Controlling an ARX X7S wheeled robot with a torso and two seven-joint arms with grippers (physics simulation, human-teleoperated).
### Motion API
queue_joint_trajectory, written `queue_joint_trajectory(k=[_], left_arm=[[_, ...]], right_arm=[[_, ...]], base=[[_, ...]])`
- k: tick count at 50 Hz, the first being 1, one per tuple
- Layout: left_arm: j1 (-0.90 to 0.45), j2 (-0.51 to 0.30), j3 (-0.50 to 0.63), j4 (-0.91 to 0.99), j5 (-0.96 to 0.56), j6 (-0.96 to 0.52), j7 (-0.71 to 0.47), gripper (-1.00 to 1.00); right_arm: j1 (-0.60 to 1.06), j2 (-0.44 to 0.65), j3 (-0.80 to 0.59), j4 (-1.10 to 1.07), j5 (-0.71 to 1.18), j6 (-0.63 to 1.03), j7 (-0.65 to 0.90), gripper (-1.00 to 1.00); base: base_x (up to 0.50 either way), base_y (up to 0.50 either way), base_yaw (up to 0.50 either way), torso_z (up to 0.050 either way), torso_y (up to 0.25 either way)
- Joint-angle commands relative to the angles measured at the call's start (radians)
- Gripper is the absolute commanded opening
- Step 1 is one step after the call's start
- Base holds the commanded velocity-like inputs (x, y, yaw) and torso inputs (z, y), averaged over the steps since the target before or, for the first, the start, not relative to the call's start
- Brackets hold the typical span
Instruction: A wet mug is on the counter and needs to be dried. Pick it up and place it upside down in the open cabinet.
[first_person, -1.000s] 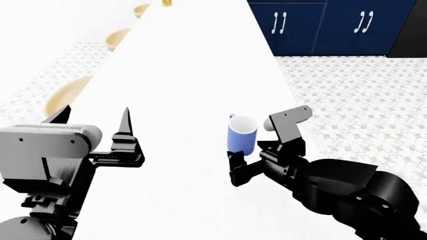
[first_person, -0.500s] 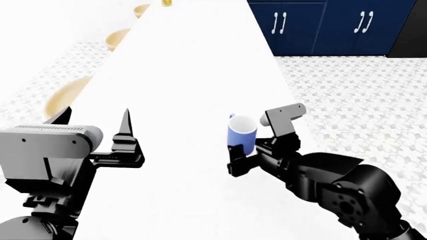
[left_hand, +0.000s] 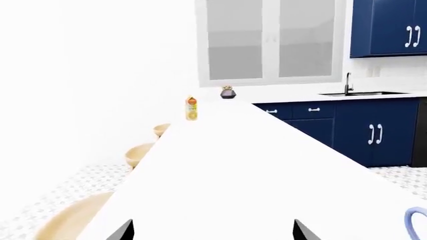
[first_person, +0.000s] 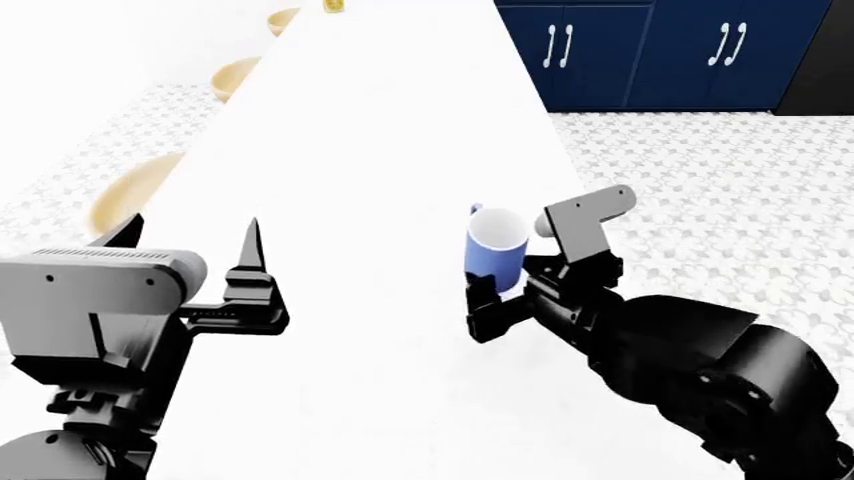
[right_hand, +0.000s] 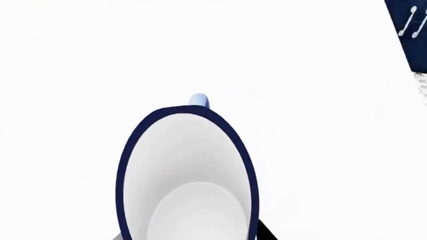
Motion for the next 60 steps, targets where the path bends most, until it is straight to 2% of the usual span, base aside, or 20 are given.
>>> queue_joint_trajectory(k=[1, 7, 11, 17, 21, 26, 30, 41, 51, 60], left_arm=[[-0.028, -0.009, -0.002, -0.004, -0.050, -0.023, -0.001, 1.00], [-0.081, -0.018, -0.001, -0.036, -0.134, -0.061, 0.015, 1.00], [-0.111, -0.032, -0.013, -0.052, -0.210, -0.084, 0.024, 1.00], [-0.153, -0.071, -0.047, -0.074, -0.353, -0.111, 0.042, 1.00], [-0.172, -0.096, -0.068, -0.094, -0.416, -0.118, 0.054, 1.00], [-0.180, -0.128, -0.098, -0.113, -0.472, -0.117, 0.078, 1.00], [-0.171, -0.153, -0.129, -0.142, -0.519, -0.110, 0.104, 1.00], [-0.200, -0.218, -0.154, -0.201, -0.689, -0.131, 0.192, 1.00], [-0.243, -0.328, -0.208, -0.309, -0.921, -0.174, 0.396, 1.00], [-0.383, -0.396, -0.138, -0.448, -1.019, -0.298, 0.632, 1.00]], right_arm=[[0.068, 0.073, 0.010, -0.139, -0.002, 0.065, 0.047, -1.00], [0.201, 0.169, -0.096, -0.280, -0.153, 0.096, 0.050, -1.00], [0.308, 0.220, -0.241, -0.375, -0.318, 0.105, 0.044, -1.00], [0.470, 0.293, -0.600, -0.442, -0.732, 0.015, 0.041, -1.00], [0.582, 0.329, -0.869, -0.452, -1.081, -0.073, 0.070, -1.00], [0.679, 0.348, -1.124, -0.372, -1.497, -0.202, 0.156, -1.00], [0.724, 0.359, -1.244, -0.286, -1.732, -0.296, 0.227, -1.00], [0.782, 0.388, -1.370, -0.227, -2.007, -0.427, 0.310, -1.00], [0.755, 0.399, -1.411, -0.252, -2.073, -0.445, 0.313, -1.00], [0.743, 0.395, -1.419, -0.256, -2.082, -0.453, 0.310, -1.00]], base=[[0.00, 0.00, 0.00, 0.000, 0.000], [0.00, 0.00, 0.00, 0.000, 0.000], [0.00, 0.00, 0.00, 0.000, 0.000], [0.00, 0.00, 0.00, 0.000, 0.000], [0.00, 0.00, 0.00, 0.000, 0.000], [0.00, 0.00, 0.00, 0.000, 0.000], [0.00, 0.00, 0.00, 0.000, 0.000], [0.00, 0.00, 0.00, 0.000, 0.000], [0.00, 0.00, 0.00, 0.000, 0.000], [0.00, 0.00, 0.00, 0.000, 0.000]])
